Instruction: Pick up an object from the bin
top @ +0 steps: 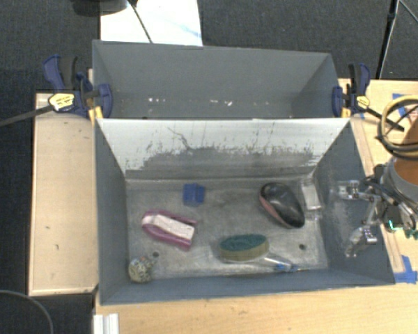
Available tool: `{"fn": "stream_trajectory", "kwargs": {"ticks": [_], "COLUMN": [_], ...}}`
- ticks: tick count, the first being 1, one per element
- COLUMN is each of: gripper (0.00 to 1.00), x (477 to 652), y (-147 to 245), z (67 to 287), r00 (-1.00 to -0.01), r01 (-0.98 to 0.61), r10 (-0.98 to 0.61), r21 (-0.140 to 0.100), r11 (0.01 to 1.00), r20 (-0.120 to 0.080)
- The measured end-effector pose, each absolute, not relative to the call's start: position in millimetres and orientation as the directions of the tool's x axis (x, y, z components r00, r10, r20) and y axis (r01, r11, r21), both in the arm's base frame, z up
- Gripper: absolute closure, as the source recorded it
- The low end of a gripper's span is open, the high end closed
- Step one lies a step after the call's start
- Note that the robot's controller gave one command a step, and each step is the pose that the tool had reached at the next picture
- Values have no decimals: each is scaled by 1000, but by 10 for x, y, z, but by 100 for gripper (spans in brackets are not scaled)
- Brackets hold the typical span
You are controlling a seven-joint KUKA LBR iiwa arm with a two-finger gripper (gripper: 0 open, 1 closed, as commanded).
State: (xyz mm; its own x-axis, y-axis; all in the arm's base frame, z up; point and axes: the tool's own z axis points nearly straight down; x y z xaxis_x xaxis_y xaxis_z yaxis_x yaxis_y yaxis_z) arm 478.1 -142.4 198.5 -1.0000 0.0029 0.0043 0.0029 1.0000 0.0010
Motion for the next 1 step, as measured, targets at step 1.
{"fn": "stream_trajectory", "kwargs": {"ticks": [1], "gripper": [0], "x": [5212], "y": [-760], "z": [751], "r00": [-998], "r01": [56], "r10": [56], "r21": [-6], "r11": [998], "r20": [-29]}}
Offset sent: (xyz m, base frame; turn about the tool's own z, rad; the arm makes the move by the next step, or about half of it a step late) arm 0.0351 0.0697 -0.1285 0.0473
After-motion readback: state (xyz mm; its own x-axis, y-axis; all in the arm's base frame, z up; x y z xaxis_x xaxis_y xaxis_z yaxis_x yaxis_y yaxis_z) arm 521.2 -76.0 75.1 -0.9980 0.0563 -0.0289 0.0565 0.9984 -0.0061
